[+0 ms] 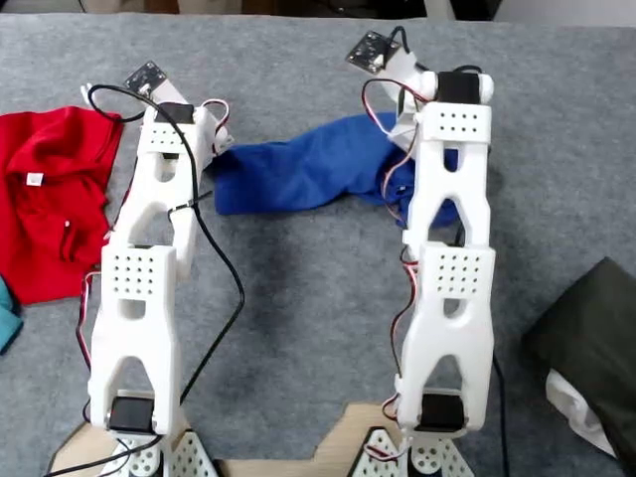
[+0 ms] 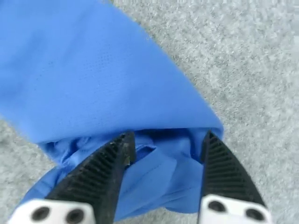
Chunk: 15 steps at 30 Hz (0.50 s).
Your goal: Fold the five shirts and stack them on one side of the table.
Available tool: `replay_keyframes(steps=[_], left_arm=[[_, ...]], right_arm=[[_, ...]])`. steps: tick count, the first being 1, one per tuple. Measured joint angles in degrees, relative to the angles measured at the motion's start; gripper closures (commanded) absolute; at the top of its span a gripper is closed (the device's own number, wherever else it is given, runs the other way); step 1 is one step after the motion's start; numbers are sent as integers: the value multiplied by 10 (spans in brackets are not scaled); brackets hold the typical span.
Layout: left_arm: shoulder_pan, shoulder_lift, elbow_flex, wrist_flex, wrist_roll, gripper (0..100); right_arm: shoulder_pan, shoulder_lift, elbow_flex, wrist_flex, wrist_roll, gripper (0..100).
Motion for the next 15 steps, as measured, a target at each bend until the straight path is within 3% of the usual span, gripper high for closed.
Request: replay_keyframes(steps=[15], left_arm=[[0, 0, 0, 0, 0, 981]], right_arm=[[21, 41, 3, -16, 2, 868]])
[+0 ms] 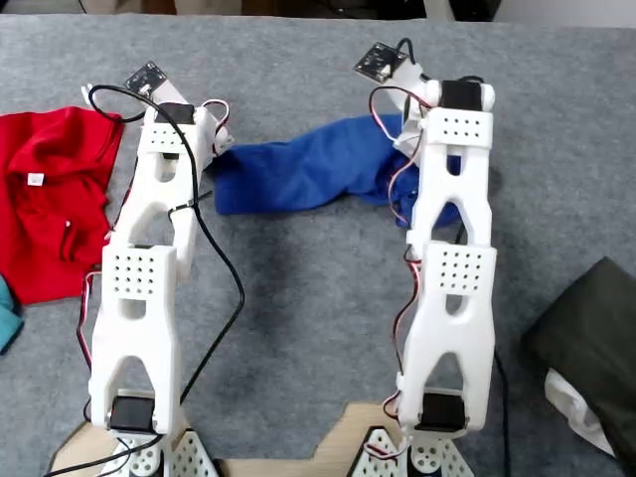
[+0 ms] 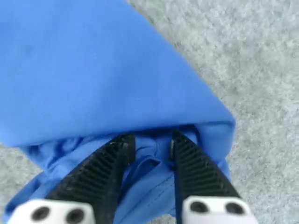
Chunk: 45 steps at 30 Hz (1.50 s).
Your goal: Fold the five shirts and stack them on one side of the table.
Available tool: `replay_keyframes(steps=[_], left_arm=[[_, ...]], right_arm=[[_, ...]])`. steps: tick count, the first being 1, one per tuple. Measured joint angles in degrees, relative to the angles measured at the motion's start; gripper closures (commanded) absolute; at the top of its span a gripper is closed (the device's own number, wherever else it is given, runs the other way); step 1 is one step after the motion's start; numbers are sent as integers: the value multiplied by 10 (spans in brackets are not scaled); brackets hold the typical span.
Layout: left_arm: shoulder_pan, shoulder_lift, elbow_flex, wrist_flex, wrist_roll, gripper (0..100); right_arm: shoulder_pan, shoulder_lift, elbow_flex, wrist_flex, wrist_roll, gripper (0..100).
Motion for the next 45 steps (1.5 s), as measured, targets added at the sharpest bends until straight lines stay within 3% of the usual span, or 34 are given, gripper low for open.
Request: replay_keyframes(steps=[6, 20, 30, 33, 38, 45], left_arm=[[0, 0, 0, 0, 0, 981], [0, 0, 0, 0, 0, 981], [0, 0, 0, 0, 0, 981], [0, 0, 0, 0, 0, 981], [0, 0, 0, 0, 0, 981], [3, 0, 0, 0, 0, 981]], right_arm=[[5, 0, -19, 6, 0, 966], [5, 0, -96, 41, -1, 992], [5, -8, -204, 91, -68, 992], [5, -22, -204, 94, -79, 971], [5, -31, -124, 95, -81, 765], [5, -31, -63, 91, -182, 793]])
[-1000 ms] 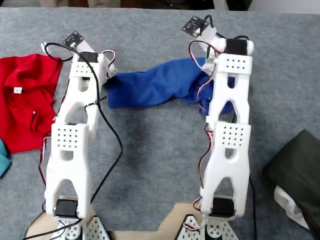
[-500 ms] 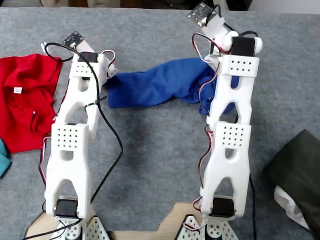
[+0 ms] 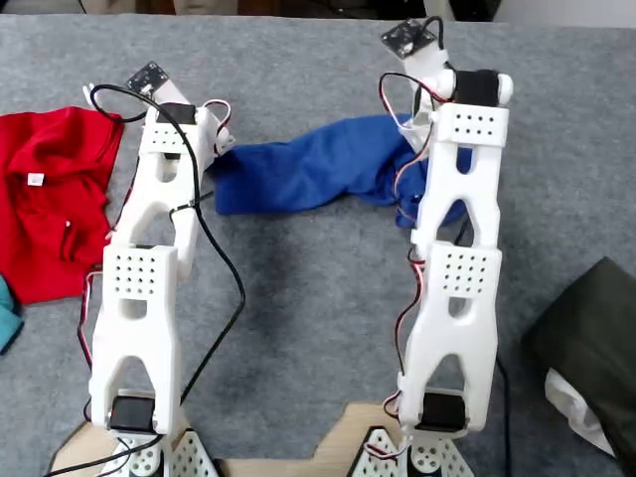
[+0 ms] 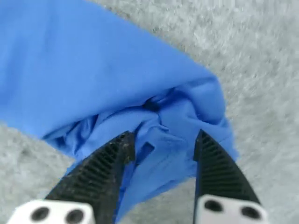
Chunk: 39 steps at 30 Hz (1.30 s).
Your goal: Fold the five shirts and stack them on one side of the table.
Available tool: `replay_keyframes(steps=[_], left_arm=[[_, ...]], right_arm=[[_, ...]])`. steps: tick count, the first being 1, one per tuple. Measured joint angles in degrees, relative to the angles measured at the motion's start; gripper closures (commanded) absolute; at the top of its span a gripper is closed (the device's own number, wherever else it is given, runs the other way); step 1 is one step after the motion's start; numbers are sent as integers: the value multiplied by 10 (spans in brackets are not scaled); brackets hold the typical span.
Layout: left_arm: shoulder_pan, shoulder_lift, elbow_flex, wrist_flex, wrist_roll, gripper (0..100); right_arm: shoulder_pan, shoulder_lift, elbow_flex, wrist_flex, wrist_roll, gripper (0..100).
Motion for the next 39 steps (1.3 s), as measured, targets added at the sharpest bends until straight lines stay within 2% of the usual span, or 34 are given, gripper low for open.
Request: replay_keyframes(steps=[7, 18, 24, 33, 39], left_arm=[[0, 0, 0, 0, 0, 981], [0, 0, 0, 0, 0, 981], [0, 0, 0, 0, 0, 981], [0, 0, 0, 0, 0, 981], [0, 0, 0, 0, 0, 981]], right_arm=[[0, 0, 2, -10, -62, 823], [0, 0, 46, -45, -66, 866], [0, 0, 47, -51, -66, 974], [20, 0, 45, -39, -66, 993], [31, 0, -25, -3, -66, 994]])
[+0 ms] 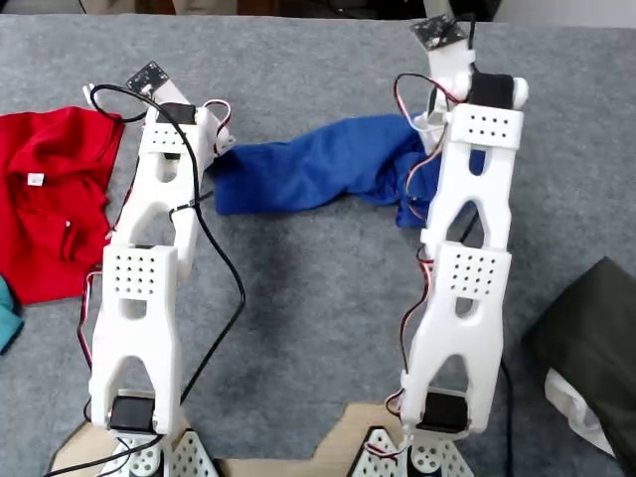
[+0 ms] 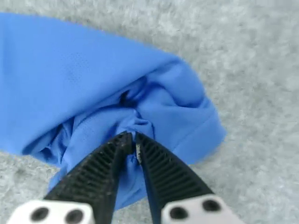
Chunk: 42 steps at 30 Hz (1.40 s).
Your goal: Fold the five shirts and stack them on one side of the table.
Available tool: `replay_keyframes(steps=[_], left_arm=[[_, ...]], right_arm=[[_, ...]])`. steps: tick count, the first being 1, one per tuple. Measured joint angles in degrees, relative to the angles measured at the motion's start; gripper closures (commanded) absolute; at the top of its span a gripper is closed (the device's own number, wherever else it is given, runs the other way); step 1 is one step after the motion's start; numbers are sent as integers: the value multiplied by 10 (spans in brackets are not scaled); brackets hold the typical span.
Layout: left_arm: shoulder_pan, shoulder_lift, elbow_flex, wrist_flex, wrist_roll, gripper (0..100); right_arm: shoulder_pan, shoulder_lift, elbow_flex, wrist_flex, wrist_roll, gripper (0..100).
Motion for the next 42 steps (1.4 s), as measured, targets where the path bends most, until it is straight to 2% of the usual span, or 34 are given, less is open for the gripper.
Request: replay_keyframes(steps=[9, 14, 22, 26, 29, 34, 42], left_arm=[[0, 0, 0, 0, 0, 981], [0, 0, 0, 0, 0, 980], [-14, 0, -9, 0, -1, 971], [-29, 0, -37, 4, 1, 895], [-31, 0, -43, 16, 35, 855], [-25, 0, -84, 62, 68, 853], [16, 58, -97, 55, 71, 854]], right_arm=[[4, -11, -113, 21, -5, 994], [27, -33, -115, -44, -69, 994], [51, -33, -115, -127, -118, 994], [69, -33, -115, -152, -124, 994], [84, -33, -115, -164, -124, 994], [113, -33, -115, -187, -124, 994], [132, -33, -115, -203, -124, 994]])
